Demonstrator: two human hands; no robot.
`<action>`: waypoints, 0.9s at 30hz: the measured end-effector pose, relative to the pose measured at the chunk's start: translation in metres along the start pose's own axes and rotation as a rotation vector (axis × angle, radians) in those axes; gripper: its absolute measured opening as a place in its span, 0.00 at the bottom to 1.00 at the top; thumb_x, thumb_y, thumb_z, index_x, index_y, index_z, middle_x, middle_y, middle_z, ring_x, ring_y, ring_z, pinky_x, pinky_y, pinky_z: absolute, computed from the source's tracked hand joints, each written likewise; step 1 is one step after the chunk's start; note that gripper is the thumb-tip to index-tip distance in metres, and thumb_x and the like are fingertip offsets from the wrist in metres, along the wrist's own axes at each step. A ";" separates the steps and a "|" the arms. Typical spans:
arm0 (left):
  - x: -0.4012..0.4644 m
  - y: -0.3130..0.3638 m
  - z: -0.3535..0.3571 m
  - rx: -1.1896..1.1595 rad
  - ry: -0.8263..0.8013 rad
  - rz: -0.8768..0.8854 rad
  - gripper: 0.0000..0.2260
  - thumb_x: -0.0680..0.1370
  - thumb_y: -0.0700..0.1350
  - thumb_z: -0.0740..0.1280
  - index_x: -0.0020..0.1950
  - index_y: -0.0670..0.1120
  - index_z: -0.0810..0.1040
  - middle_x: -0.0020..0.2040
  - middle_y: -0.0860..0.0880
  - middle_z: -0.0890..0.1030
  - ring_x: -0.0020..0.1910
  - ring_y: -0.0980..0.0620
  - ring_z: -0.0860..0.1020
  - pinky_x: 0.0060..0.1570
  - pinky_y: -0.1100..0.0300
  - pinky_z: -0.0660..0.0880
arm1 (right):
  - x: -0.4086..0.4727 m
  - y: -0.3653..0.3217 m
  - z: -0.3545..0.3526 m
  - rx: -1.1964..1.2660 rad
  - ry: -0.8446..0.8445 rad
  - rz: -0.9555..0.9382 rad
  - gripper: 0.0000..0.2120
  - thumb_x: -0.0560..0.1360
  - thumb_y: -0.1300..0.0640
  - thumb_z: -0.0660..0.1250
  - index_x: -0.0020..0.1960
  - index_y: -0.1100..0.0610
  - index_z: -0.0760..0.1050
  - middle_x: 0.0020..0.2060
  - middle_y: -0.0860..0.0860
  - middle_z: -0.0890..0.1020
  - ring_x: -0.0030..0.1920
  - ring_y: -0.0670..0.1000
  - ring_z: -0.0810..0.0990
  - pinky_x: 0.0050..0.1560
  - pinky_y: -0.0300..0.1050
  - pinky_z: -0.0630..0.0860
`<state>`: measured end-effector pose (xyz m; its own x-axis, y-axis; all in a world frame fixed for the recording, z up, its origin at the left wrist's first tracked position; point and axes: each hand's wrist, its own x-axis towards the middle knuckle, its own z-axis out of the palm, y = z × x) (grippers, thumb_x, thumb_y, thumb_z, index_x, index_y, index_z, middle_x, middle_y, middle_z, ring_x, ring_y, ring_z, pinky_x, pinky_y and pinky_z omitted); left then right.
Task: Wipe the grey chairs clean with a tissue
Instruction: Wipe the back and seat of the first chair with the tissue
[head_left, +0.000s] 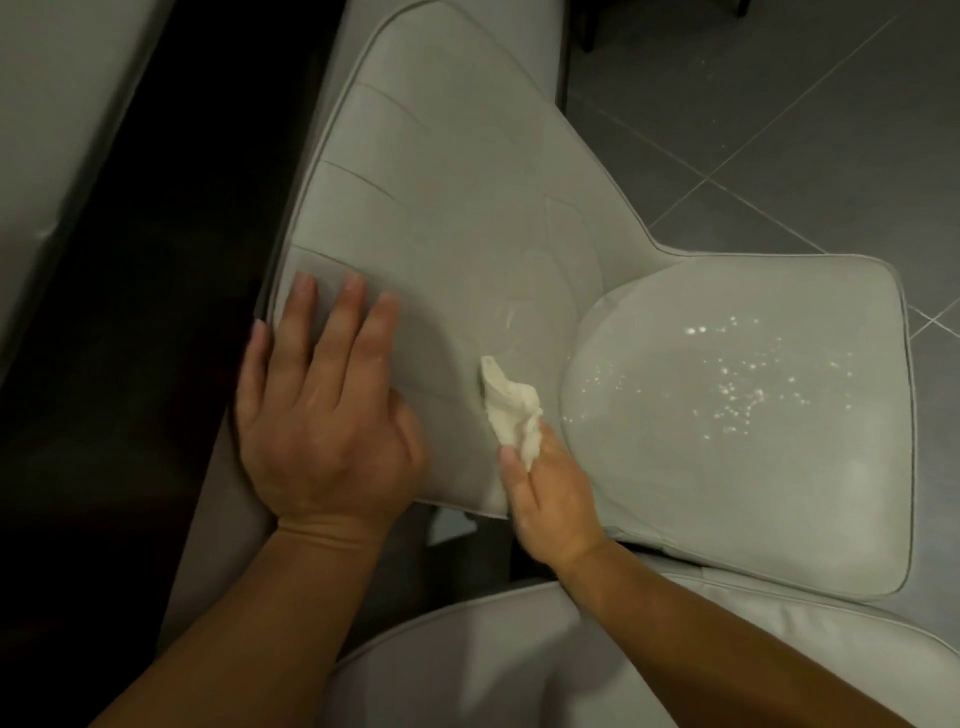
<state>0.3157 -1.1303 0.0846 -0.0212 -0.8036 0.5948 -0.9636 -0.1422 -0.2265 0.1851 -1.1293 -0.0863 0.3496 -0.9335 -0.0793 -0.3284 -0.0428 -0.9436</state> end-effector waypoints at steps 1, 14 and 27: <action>0.000 0.000 0.000 0.004 0.003 0.010 0.24 0.73 0.37 0.64 0.69 0.44 0.79 0.70 0.46 0.77 0.73 0.41 0.71 0.74 0.46 0.61 | -0.001 0.006 -0.002 0.002 -0.012 0.181 0.28 0.81 0.38 0.49 0.74 0.54 0.66 0.69 0.51 0.74 0.69 0.51 0.71 0.69 0.45 0.67; 0.001 0.005 0.001 -0.005 0.033 -0.042 0.22 0.76 0.38 0.60 0.69 0.39 0.78 0.72 0.36 0.73 0.73 0.34 0.69 0.66 0.39 0.72 | 0.013 -0.081 -0.005 0.049 -0.102 -0.221 0.28 0.80 0.36 0.45 0.76 0.35 0.38 0.79 0.49 0.51 0.79 0.48 0.46 0.77 0.59 0.51; -0.003 0.000 0.003 0.011 0.012 -0.016 0.27 0.72 0.37 0.64 0.72 0.42 0.76 0.72 0.44 0.74 0.73 0.42 0.71 0.74 0.50 0.60 | 0.050 -0.015 -0.023 0.258 -0.131 0.542 0.27 0.81 0.37 0.50 0.74 0.48 0.66 0.71 0.48 0.72 0.72 0.51 0.68 0.73 0.46 0.60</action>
<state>0.3163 -1.1295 0.0808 -0.0089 -0.7942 0.6076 -0.9609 -0.1613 -0.2250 0.1868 -1.1838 -0.0688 0.3030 -0.7458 -0.5933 -0.2721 0.5289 -0.8039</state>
